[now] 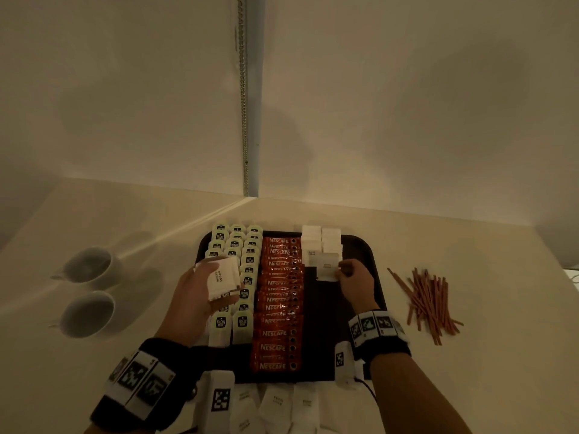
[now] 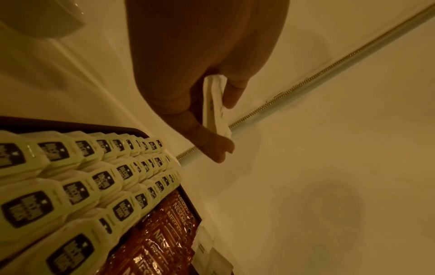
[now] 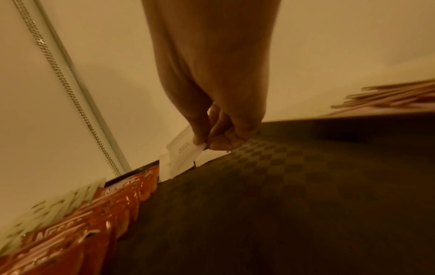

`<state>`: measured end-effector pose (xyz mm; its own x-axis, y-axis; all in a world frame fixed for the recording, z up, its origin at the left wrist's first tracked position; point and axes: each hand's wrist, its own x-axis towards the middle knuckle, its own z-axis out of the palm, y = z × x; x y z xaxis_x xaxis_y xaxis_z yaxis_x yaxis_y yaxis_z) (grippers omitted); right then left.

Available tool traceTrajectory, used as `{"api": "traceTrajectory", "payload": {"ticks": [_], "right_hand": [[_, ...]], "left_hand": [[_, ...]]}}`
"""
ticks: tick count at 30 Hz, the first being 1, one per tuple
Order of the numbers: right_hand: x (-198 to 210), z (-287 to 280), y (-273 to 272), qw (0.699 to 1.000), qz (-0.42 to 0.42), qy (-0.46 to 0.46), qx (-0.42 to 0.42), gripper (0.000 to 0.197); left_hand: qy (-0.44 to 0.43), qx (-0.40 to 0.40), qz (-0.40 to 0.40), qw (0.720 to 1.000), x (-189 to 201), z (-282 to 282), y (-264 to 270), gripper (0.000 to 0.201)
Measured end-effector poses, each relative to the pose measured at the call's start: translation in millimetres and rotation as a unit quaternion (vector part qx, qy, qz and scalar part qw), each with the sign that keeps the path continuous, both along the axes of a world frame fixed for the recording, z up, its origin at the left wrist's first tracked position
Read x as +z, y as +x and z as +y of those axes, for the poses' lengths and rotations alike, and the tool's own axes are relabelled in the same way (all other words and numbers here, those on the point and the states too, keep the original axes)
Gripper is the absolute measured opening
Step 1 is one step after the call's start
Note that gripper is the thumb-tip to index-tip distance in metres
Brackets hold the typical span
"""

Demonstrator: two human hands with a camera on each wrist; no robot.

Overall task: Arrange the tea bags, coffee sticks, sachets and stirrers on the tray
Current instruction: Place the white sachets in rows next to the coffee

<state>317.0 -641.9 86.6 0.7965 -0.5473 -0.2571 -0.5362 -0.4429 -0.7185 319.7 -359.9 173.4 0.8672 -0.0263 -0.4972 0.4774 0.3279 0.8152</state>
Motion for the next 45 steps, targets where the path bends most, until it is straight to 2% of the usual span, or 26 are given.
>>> {"api": "traceTrajectory", "payload": {"ticks": [9, 17, 21, 23, 25, 28, 30, 34, 36, 38, 41, 45], "right_hand": [[-12.7, 10.2, 27.7, 1.000, 0.012, 0.023, -0.012, 0.018], [-17.5, 15.2, 39.8, 0.999, 0.038, 0.002, -0.035, 0.023], [-6.7, 20.4, 39.5, 1.000, 0.003, -0.012, -0.028, 0.025], [13.4, 33.6, 40.0, 0.998, -0.064, 0.010, 0.020, 0.021], [42.6, 54.3, 38.3, 0.984, -0.110, 0.070, 0.122, 0.015], [80.3, 86.9, 31.4, 0.943, -0.103, 0.132, 0.286, 0.016], [90.2, 100.2, 28.5, 0.927, -0.130, 0.128, 0.327, 0.013], [94.3, 103.8, 24.6, 0.931, -0.173, 0.155, 0.282, 0.007], [96.0, 100.1, 20.7, 0.930, -0.165, 0.226, 0.240, 0.010], [96.9, 98.4, 15.9, 0.914, -0.146, 0.320, 0.202, 0.010], [96.1, 99.9, 8.2, 0.894, -0.112, 0.390, 0.189, 0.010], [95.5, 102.2, -0.7, 0.898, -0.116, 0.381, 0.185, 0.016]], "left_hand": [[-0.005, 0.009, 0.023, 1.000, -0.1, -2.8, 8.6, 0.022], [-0.085, 0.005, 0.045, 0.995, 0.6, 0.0, 11.4, 0.025], [-0.087, 0.014, 0.059, 0.994, -2.5, -2.2, 14.2, 0.020], [-0.065, 0.011, 0.061, 0.996, -4.3, -4.5, 17.1, 0.019], [-0.046, -0.006, 0.051, 0.998, -2.7, -7.9, 19.6, 0.019], [-0.017, -0.045, 0.018, 0.999, 4.3, -13.1, 22.7, 0.021], [0.018, -0.081, -0.010, 0.996, 8.9, -16.7, 23.3, 0.019], [0.008, -0.077, -0.019, 0.997, 15.8, -20.6, 22.5, 0.019], [-0.019, -0.057, -0.020, 0.998, 17.5, -19.6, 22.2, 0.017], [-0.021, -0.050, -0.045, 0.998, 17.7, -18.3, 21.7, 0.016], [0.016, -0.033, -0.087, 0.996, 19.2, -18.6, 19.6, 0.011], [0.090, -0.031, -0.145, 0.985, 23.9, -21.8, 18.9, 0.010]]}}
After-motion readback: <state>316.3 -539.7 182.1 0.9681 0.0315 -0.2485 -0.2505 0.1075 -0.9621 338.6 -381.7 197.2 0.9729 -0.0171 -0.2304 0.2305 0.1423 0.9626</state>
